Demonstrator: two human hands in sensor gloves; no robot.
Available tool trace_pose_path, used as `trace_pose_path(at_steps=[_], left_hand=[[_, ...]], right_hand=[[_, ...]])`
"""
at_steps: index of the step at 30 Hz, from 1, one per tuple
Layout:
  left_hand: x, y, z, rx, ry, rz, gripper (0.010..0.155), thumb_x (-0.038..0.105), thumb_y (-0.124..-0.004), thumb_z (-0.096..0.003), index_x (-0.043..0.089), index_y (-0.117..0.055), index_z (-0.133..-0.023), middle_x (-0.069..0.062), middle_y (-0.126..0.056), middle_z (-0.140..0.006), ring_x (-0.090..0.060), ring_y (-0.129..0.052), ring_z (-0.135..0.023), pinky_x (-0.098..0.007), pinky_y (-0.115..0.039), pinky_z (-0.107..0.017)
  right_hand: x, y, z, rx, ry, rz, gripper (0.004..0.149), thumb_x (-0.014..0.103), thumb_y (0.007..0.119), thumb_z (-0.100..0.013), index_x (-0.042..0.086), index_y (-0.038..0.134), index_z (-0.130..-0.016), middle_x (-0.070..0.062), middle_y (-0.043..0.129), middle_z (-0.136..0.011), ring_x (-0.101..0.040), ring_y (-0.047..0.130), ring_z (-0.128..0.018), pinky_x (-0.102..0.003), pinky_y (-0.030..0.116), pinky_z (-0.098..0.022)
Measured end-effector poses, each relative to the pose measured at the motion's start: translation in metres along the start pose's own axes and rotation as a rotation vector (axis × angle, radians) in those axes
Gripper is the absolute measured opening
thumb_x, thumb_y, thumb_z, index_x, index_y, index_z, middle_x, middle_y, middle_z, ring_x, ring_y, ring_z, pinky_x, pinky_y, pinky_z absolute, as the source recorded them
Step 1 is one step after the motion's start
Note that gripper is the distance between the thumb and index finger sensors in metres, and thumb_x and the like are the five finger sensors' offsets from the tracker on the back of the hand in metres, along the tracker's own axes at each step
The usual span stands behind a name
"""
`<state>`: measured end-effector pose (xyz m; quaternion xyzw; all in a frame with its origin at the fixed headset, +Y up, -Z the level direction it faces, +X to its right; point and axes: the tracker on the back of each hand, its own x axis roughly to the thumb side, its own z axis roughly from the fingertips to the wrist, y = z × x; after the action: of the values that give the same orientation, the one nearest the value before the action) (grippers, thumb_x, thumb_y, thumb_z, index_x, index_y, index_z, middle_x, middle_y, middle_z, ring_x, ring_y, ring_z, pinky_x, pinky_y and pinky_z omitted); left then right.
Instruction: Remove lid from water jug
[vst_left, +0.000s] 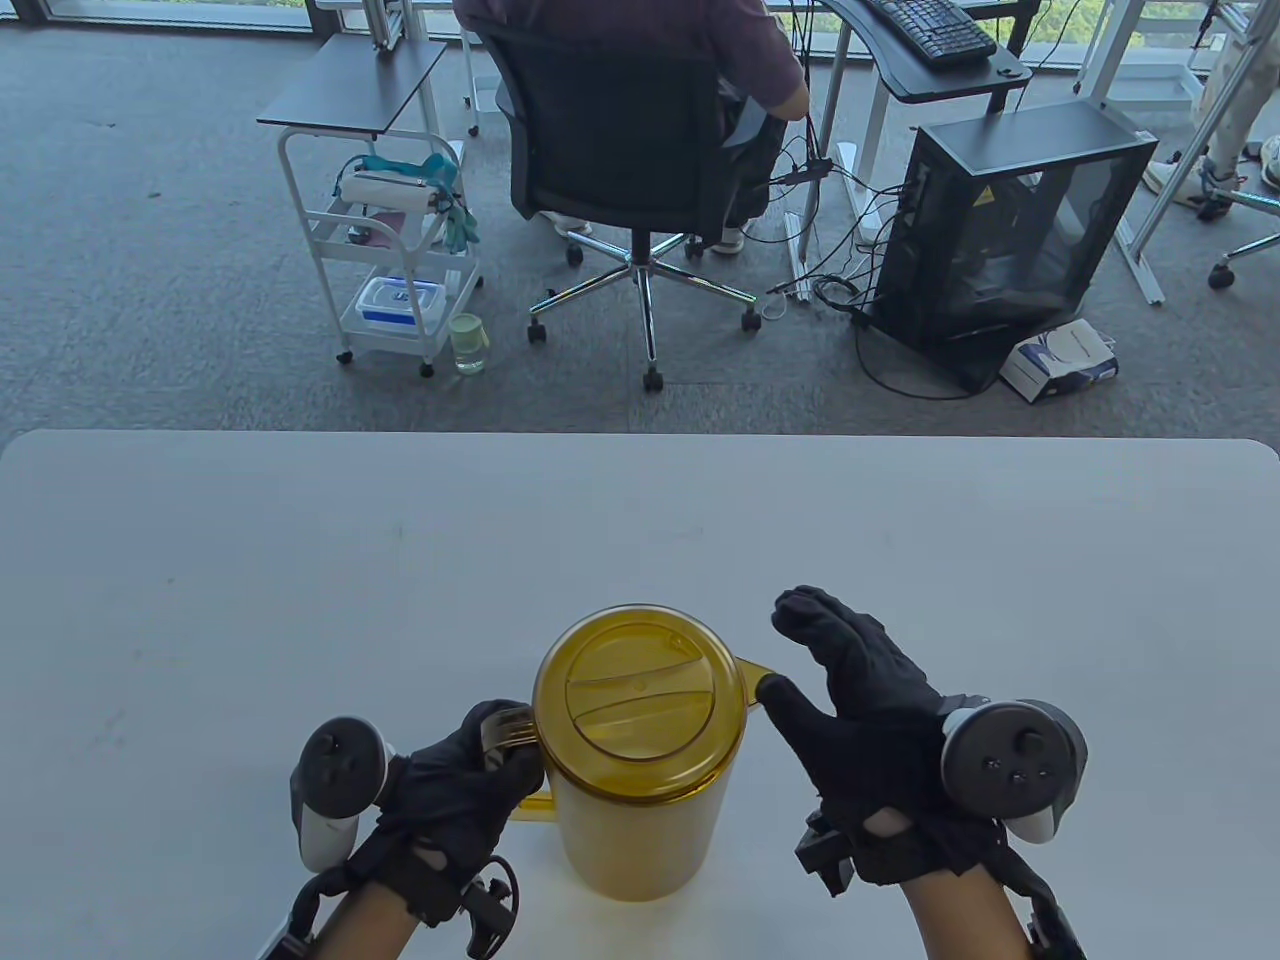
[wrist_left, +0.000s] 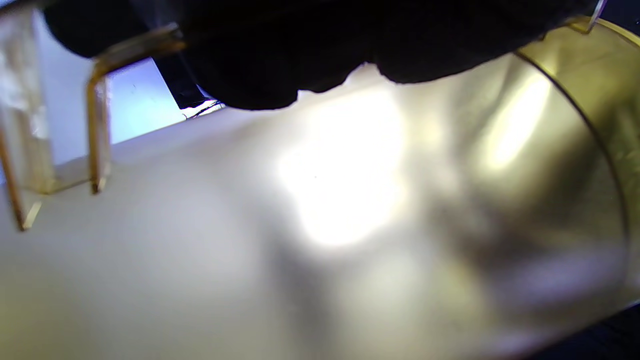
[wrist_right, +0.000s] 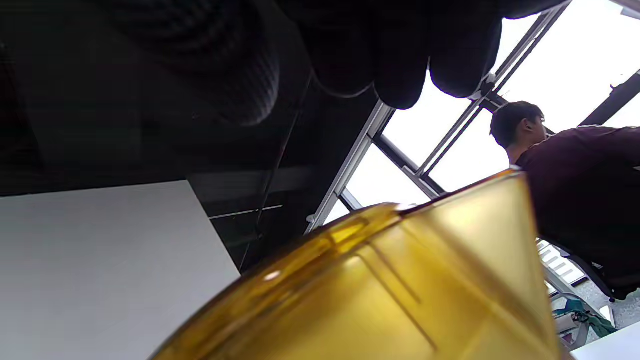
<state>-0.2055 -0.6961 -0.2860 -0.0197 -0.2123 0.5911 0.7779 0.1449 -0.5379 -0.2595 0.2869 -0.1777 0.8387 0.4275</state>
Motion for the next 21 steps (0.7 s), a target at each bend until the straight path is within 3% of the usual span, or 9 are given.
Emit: trace_pose_path(at_steps=[5,9,13,21], left_hand=[[0.0,0.0,0.0,-0.006,0.004,0.002,0.044,0.044,-0.079,-0.0538,0.024,-0.068,-0.091,0.004,-0.093,-0.067,-0.03,-0.098,-0.054,-0.064,-0.075,-0.049],[0.0,0.0,0.0,-0.007,0.007,0.003,0.043,0.043,-0.079,-0.0541,0.024,-0.068,-0.091,0.004,-0.093,-0.068,-0.03,-0.098,-0.054,-0.064,-0.074,-0.05],[0.0,0.0,0.0,-0.006,0.008,0.003,0.044,0.044,-0.079,-0.0539,0.024,-0.068,-0.091,0.004,-0.093,-0.068,-0.03,-0.098,-0.054,-0.064,-0.074,-0.05],[0.0,0.0,0.0,-0.003,0.013,-0.01,0.043,0.042,-0.079,-0.0539,0.024,-0.067,-0.091,0.004,-0.093,-0.067,-0.03,-0.098,-0.054,-0.065,-0.075,-0.049]], right_hand=[[0.051,0.031,-0.036,0.246,-0.044,0.005,0.066,0.041,0.083,-0.052,-0.001,0.065,-0.1,-0.026,0.07,-0.102,-0.053,0.075,-0.089,-0.066,0.056,-0.062],[0.062,0.058,-0.05,0.412,-0.031,0.12,0.062,0.034,0.082,-0.052,-0.001,0.065,-0.1,-0.026,0.071,-0.101,-0.052,0.078,-0.088,-0.066,0.061,-0.061],[0.059,0.075,-0.056,0.494,0.024,0.133,0.058,0.026,0.084,-0.051,-0.003,0.067,-0.099,-0.028,0.072,-0.1,-0.054,0.078,-0.087,-0.066,0.061,-0.061],[0.074,0.1,-0.072,0.656,0.058,0.492,0.059,0.025,0.09,-0.049,0.002,0.069,-0.099,-0.023,0.075,-0.098,-0.047,0.082,-0.084,-0.062,0.069,-0.06]])
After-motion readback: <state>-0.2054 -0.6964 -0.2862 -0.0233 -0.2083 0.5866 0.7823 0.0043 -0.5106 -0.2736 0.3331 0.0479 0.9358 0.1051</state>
